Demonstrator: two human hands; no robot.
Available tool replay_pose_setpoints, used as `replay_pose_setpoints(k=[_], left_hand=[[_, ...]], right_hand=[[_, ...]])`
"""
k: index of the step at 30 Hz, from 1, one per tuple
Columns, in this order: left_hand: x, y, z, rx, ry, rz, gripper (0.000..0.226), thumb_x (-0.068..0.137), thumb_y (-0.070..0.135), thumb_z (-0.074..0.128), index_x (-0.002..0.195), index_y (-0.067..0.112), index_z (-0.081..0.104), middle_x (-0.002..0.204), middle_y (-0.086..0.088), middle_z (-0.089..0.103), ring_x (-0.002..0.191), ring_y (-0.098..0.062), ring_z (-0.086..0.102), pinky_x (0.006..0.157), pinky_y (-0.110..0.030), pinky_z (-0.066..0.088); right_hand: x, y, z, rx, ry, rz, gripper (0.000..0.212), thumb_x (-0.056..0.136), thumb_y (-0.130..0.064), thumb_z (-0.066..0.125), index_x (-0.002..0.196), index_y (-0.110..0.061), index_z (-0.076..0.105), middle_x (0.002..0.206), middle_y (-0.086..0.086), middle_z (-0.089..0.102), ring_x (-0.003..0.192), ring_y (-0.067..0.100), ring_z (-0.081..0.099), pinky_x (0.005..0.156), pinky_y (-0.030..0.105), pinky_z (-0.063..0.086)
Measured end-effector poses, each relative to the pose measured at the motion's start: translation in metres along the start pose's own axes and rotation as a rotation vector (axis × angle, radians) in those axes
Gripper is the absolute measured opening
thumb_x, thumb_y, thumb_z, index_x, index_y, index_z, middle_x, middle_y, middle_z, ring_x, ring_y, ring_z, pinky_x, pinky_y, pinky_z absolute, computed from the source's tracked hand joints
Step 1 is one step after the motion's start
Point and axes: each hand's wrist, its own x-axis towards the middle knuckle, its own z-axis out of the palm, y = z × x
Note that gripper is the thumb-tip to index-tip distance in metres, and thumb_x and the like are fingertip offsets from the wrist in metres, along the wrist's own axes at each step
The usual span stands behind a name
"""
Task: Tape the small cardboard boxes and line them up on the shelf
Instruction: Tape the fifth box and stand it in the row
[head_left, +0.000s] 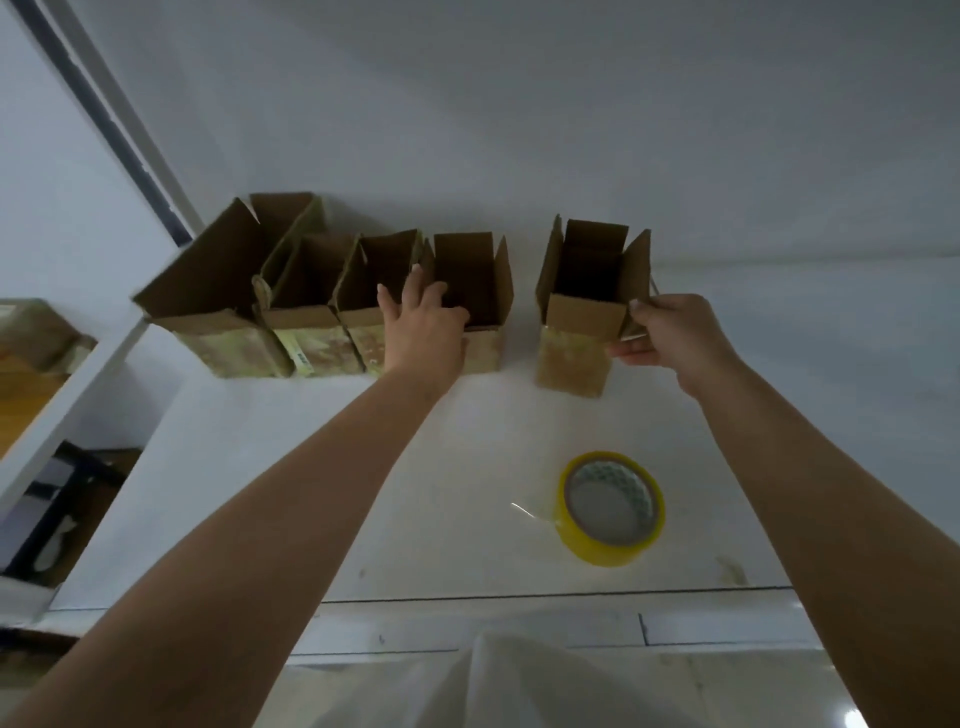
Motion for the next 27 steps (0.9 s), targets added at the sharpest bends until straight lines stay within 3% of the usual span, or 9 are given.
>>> replay_pose_setpoints(k=[3,7,13,20,23,27], left_hand=[[0.002,0.0,0.002,0.008,0.026,-0.022,0.027,0.096,0.022,0.057,0.119,0.031,0.068,0.153,-0.006,0.037,0.149,-0.034,0.007,0.115,-0.063,-0.002],[0.006,-0.001,0.0,-0.038,0.027,-0.045,0.028,0.097,0.024,0.054,0.117,0.038,0.068,0.153,-0.001,0.038,0.148,-0.033,0.009,0.118,-0.061,-0.003],[0.008,0.002,-0.001,-0.063,0.013,-0.07,0.028,0.098,0.026,0.053,0.117,0.039,0.068,0.153,0.001,0.039,0.148,-0.033,0.01,0.118,-0.06,-0.001],[0.002,-0.002,-0.004,-0.067,-0.021,-0.035,0.034,0.096,0.025,0.057,0.128,0.034,0.062,0.153,-0.004,0.038,0.149,-0.032,0.008,0.117,-0.06,0.001],[-0.002,0.0,-0.011,-0.116,0.024,0.001,0.037,0.096,0.025,0.056,0.133,0.029,0.058,0.151,-0.005,0.04,0.149,-0.03,0.01,0.117,-0.059,0.001],[-0.013,0.018,-0.022,-0.218,0.132,0.114,0.033,0.096,0.027,0.054,0.128,0.026,0.063,0.146,-0.004,0.046,0.147,-0.029,0.017,0.119,-0.057,0.006]], right_hand=[[0.014,-0.007,0.006,0.007,-0.067,0.008,0.028,0.103,-0.021,0.047,0.117,0.0,0.058,0.104,0.02,0.067,0.073,0.027,0.074,0.067,0.035,0.06],[0.026,-0.015,0.018,0.06,-0.158,0.03,0.03,0.106,-0.027,0.04,0.112,-0.003,0.056,0.104,0.02,0.065,0.076,0.029,0.073,0.07,0.036,0.06],[0.038,-0.011,0.03,0.003,-0.171,-0.016,0.046,0.105,-0.036,0.038,0.133,-0.001,0.05,0.116,0.02,0.063,0.081,0.026,0.073,0.079,0.038,0.059],[0.029,0.0,0.023,0.112,-0.146,-0.021,0.08,0.095,-0.067,0.023,0.139,-0.003,0.045,0.119,0.013,0.061,0.086,0.027,0.073,0.075,0.034,0.058],[0.016,0.002,0.018,0.018,-0.076,-0.063,0.075,0.097,-0.063,0.028,0.133,-0.002,0.052,0.117,0.013,0.061,0.084,0.027,0.071,0.08,0.038,0.057],[-0.012,0.017,0.008,-0.232,0.013,-0.2,0.056,0.102,-0.046,0.042,0.106,0.006,0.062,0.106,0.02,0.068,0.083,0.031,0.071,0.09,0.05,0.052]])
